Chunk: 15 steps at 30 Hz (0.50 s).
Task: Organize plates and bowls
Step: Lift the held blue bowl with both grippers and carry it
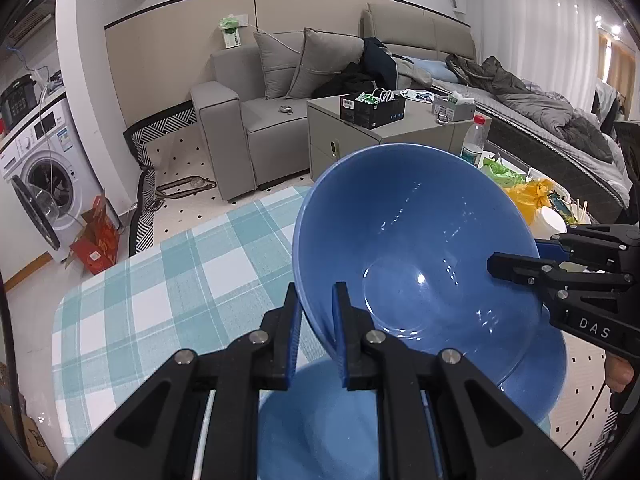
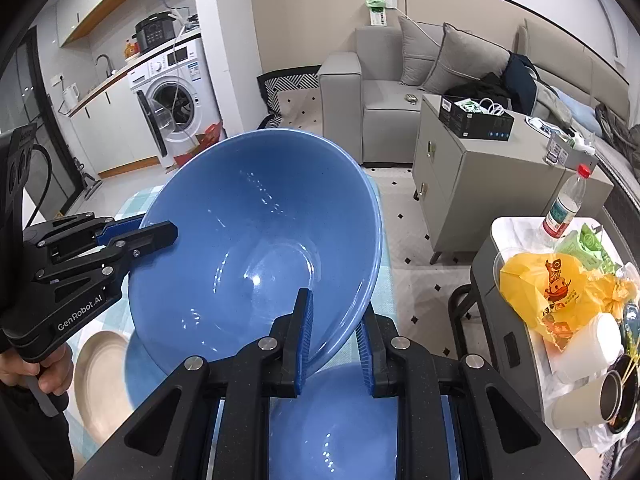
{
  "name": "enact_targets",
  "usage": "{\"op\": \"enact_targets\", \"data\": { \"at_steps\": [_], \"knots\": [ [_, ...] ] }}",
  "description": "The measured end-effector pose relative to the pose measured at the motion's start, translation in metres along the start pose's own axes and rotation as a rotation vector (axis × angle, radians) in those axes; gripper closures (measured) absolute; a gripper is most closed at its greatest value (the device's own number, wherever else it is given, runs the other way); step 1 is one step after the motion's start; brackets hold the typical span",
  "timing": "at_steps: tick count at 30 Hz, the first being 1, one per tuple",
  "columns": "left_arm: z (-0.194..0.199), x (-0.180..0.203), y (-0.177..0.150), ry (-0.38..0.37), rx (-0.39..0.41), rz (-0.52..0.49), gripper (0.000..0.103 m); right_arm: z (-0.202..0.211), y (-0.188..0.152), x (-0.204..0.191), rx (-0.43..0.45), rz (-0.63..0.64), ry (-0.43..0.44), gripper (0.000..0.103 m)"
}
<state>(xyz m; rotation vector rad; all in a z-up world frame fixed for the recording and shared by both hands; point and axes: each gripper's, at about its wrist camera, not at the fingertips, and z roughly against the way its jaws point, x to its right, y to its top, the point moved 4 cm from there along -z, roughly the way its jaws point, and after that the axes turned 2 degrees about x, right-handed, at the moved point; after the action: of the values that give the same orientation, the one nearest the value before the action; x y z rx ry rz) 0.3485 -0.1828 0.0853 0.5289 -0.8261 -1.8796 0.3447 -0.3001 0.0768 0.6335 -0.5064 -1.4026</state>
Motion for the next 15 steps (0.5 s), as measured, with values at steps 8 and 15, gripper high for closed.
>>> {"op": "enact_targets", "data": {
  "at_steps": [8, 15],
  "knots": [
    [0.024, -0.013, -0.023, 0.022, -0.003, 0.025, 0.090, 0.011, -0.011, -0.032, -0.016, 0.043, 0.015, 0.082],
    [0.038, -0.025, -0.047, 0.048, -0.019, 0.045, 0.090, 0.014, -0.026, -0.058, -0.027, 0.069, 0.045, 0.082]
  ]
}}
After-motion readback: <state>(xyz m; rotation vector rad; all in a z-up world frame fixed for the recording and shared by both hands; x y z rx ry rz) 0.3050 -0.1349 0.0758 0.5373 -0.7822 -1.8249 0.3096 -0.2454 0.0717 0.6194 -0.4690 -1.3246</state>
